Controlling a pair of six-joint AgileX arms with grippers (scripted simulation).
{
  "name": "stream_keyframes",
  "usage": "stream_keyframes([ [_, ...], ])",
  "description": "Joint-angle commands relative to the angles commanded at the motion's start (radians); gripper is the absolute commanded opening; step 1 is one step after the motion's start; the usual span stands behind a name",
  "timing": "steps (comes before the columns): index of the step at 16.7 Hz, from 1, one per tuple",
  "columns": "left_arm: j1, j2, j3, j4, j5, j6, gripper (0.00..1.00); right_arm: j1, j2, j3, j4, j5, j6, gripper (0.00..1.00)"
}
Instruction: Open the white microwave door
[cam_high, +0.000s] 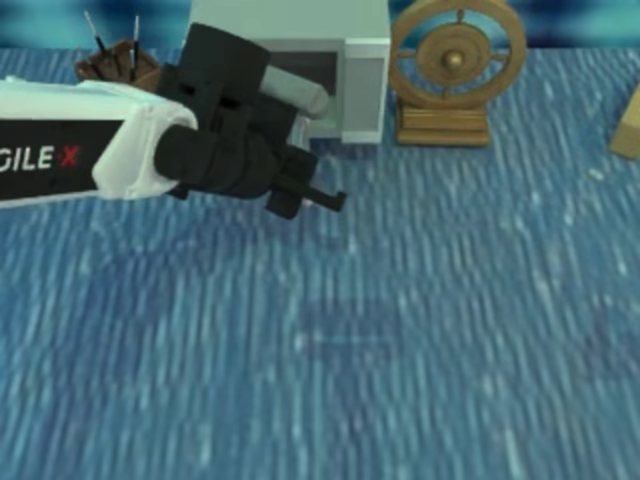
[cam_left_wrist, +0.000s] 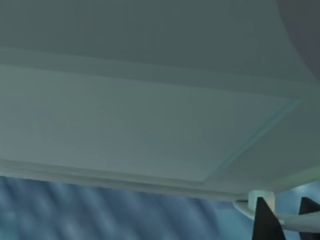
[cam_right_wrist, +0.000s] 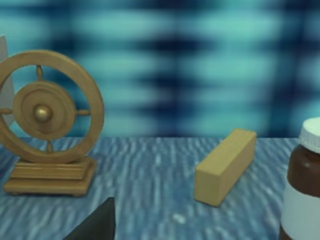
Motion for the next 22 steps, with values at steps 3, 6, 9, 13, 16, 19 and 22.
stream_keyframes([
  [3,0.0,0.0,0.0,0.0,0.0,0.0,0.0,0.0,0.0,0.0,0.0,0.0,0.0,1.0],
  [6,-0.003,-0.001,-0.006,-0.002,0.015,0.005,0.0,0.0,0.0,0.0,0.0,0.0,0.0,1.0],
  [9,0.012,-0.014,-0.018,-0.001,0.036,0.035,0.0,0.0,0.0,0.0,0.0,0.0,0.0,1.0],
  [13,0.03,-0.027,-0.034,-0.002,0.063,0.075,0.0,0.0,0.0,0.0,0.0,0.0,0.0,1.0],
  [16,0.031,-0.027,-0.034,-0.002,0.064,0.076,0.0,0.0,0.0,0.0,0.0,0.0,0.0,1.0],
  [19,0.031,-0.027,-0.034,-0.002,0.064,0.076,0.0,0.0,0.0,0.0,0.0,0.0,0.0,1.0],
  [22,0.031,-0.027,-0.034,-0.002,0.064,0.076,0.0,0.0,0.0,0.0,0.0,0.0,0.0,1.0],
])
